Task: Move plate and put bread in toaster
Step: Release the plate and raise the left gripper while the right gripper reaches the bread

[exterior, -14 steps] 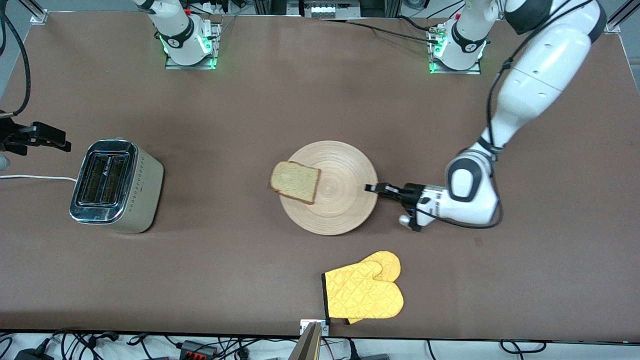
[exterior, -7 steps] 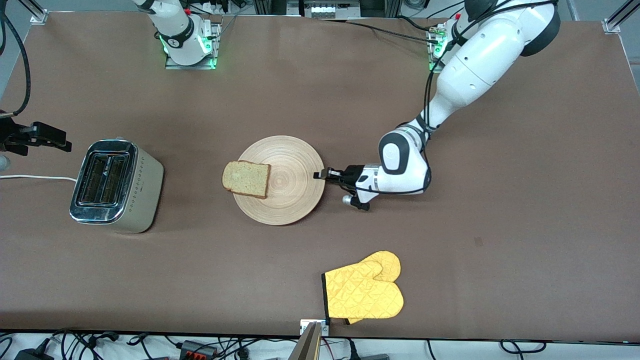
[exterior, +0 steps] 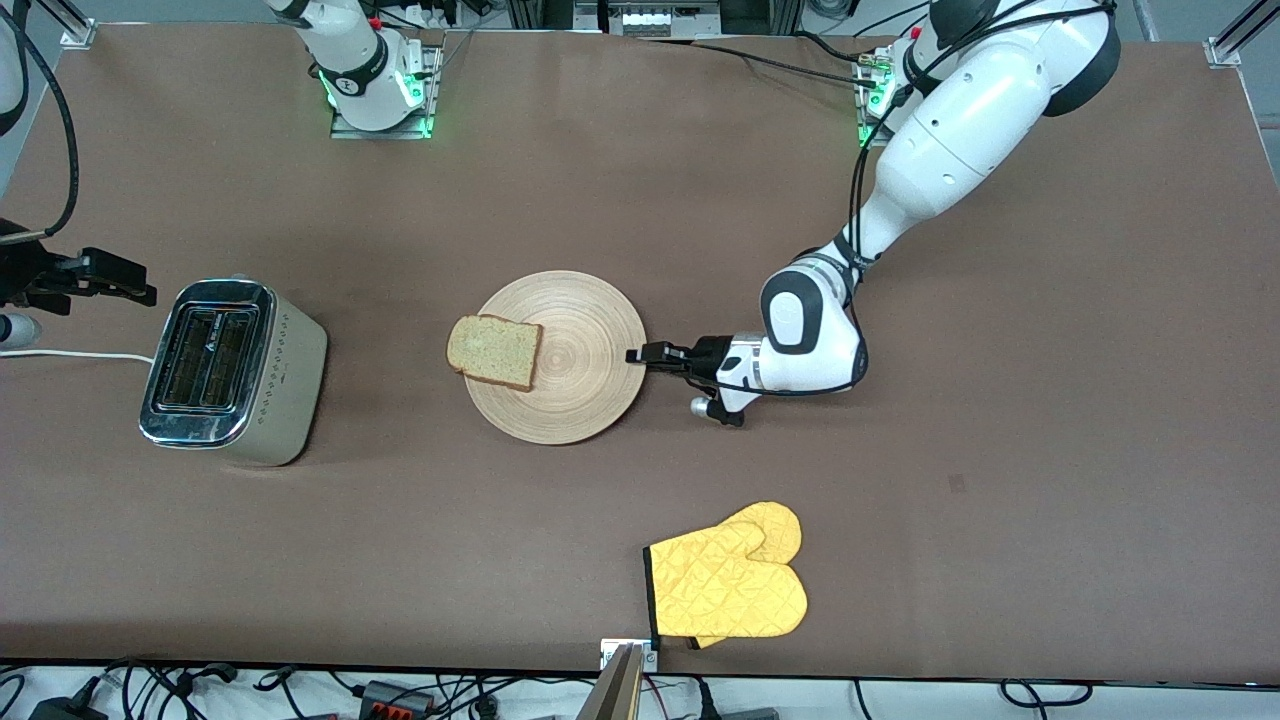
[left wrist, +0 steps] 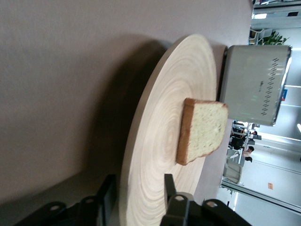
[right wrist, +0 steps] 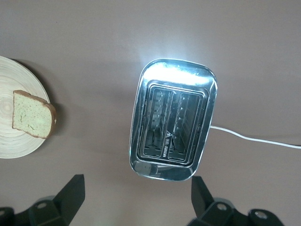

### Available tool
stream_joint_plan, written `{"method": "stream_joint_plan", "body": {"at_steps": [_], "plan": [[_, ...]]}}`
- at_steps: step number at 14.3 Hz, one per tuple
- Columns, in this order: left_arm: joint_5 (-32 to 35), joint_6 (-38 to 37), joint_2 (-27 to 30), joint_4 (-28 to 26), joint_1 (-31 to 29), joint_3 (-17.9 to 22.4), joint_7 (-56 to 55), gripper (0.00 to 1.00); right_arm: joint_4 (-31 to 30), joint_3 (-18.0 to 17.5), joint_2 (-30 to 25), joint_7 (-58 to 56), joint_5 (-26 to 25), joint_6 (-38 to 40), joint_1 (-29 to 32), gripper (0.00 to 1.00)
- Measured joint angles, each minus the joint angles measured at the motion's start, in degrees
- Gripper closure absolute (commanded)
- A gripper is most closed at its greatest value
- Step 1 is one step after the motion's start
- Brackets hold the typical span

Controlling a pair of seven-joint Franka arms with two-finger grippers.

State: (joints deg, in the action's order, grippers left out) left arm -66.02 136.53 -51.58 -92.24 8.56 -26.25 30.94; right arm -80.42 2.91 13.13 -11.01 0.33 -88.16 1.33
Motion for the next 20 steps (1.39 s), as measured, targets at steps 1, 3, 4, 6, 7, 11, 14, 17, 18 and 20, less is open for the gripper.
{"method": "stream_joint_plan", "body": {"at_steps": [1, 3, 4, 6, 7, 11, 14, 17, 18, 20], "plan": [[1.4, -2.5, 0.7, 0.0, -1.3, 0.1, 0.0, 0.0, 0.0, 0.0, 0.1, 0.0, 0.0, 0.0, 0.0, 0.0], [8.9, -9.2, 1.8, 0.5, -5.5, 0.4, 0.0, 0.0, 0.0, 0.0, 0.1, 0.0, 0.0, 0.0, 0.0, 0.0], [14.3, -13.3, 2.3, 1.2, -8.2, 0.4, 0.0, 0.0, 0.0, 0.0, 0.1, 0.0, 0.0, 0.0, 0.0, 0.0], [25.3, -22.0, 2.9, 3.9, -13.0, 0.4, 0.1, 0.0, 0.0, 0.0, 0.1, 0.0, 0.0, 0.0, 0.0, 0.0], [31.3, -26.1, 3.1, 5.6, -14.7, 0.4, 0.1, 0.0, 0.0, 0.0, 0.2, 0.0, 0.0, 0.0, 0.0, 0.0], [53.5, -37.1, 4.4, 11.3, -16.3, 0.4, -1.2, 0.0, 0.0, 0.0, 0.4, 0.0, 0.0, 0.0, -0.1, 0.0], [65.7, -42.5, 8.4, 12.6, -16.3, 0.3, -6.8, 0.0, -0.1, 0.0, 0.7, 0.0, -0.4, 0.0, -0.2, 0.0], [75.2, -45.9, 13.7, 12.8, -16.3, 0.4, -15.9, 0.0, -0.1, 0.0, 1.3, 0.0, -1.5, 0.0, -0.7, 0.0], [77.7, -47.0, 15.7, 12.9, -16.4, 0.4, -18.9, 0.0, -0.2, 0.0, 1.5, 0.0, -1.5, 0.1, -0.9, 0.0], [80.1, -49.1, 19.8, 13.8, -16.8, 0.6, -22.3, 0.0, -0.3, -0.1, 2.2, 0.0, -1.5, 0.2, -1.4, 0.0]]}}
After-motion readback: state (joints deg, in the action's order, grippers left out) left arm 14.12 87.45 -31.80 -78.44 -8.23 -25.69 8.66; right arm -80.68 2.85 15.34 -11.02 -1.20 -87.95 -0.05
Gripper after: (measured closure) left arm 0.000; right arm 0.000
